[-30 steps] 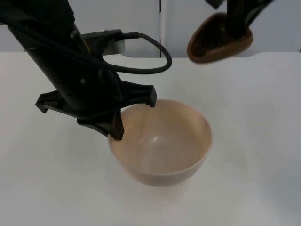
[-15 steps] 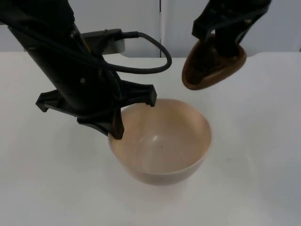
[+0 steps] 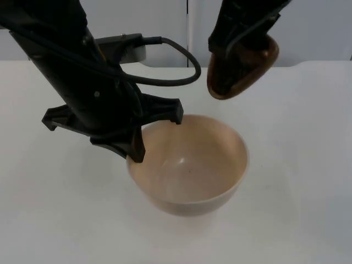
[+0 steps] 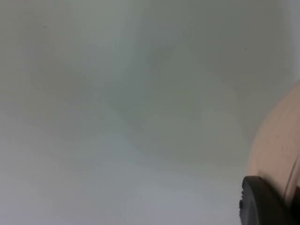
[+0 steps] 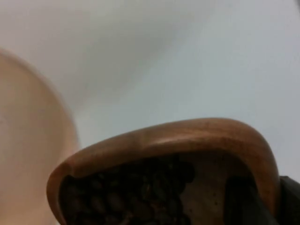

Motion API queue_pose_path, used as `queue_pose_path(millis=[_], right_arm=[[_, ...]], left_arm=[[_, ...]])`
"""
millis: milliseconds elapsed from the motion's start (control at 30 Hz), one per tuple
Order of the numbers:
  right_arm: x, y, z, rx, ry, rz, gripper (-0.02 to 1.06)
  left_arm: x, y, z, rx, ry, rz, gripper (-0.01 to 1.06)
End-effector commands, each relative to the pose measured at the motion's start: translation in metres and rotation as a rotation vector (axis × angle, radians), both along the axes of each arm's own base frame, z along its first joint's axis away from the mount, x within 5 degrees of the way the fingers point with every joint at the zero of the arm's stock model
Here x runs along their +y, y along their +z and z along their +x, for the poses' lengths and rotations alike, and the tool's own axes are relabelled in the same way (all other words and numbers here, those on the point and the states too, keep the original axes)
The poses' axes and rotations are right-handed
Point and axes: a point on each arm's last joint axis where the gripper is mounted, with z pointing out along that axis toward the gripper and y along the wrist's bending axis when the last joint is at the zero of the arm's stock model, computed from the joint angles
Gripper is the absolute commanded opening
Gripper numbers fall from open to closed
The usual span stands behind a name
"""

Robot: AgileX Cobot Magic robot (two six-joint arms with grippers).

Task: Pick up the bowl with the left hand and pour the coffee beans from the cup into the bowl with the right hand.

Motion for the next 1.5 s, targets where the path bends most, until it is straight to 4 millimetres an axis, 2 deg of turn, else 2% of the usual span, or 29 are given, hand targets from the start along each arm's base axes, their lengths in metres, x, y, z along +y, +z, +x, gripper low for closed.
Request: queue_pose_path(millis=[0, 100, 333, 500, 933, 1467], right_arm=[[0.0, 0.006, -0.002, -0.046, 0.01, -0.017, 0.0], [0.001, 0.01, -0.005, -0.053, 0.016, -0.011, 0.0], [-0.01, 0.04, -0.015, -0.101, 0.014, 0.044, 0.0], [-0.009, 0.054, -0.026, -0.147, 0.044, 0.05, 0.0], [0.013, 0.064, -0.047, -0.288, 0.153, -0.052, 0.0], [0.012, 0.066, -0.046, -0.303, 0.183, -0.093, 0.0]], left_arm=[[-0.001, 0.006, 0.0, -0.021, -0.002, -0.007, 0.0], [-0.001, 0.006, 0.0, -0.021, -0.002, -0.007, 0.0], [-0.001, 0.006, 0.0, -0.021, -0.002, -0.007, 0.0], [-0.001, 0.006, 0.0, -0.023, -0.001, -0.008, 0.0], [-0.001, 0.006, 0.0, -0.021, -0.002, -0.007, 0.0], [-0.001, 0.005, 0.0, -0.022, -0.003, -0.005, 0.0]])
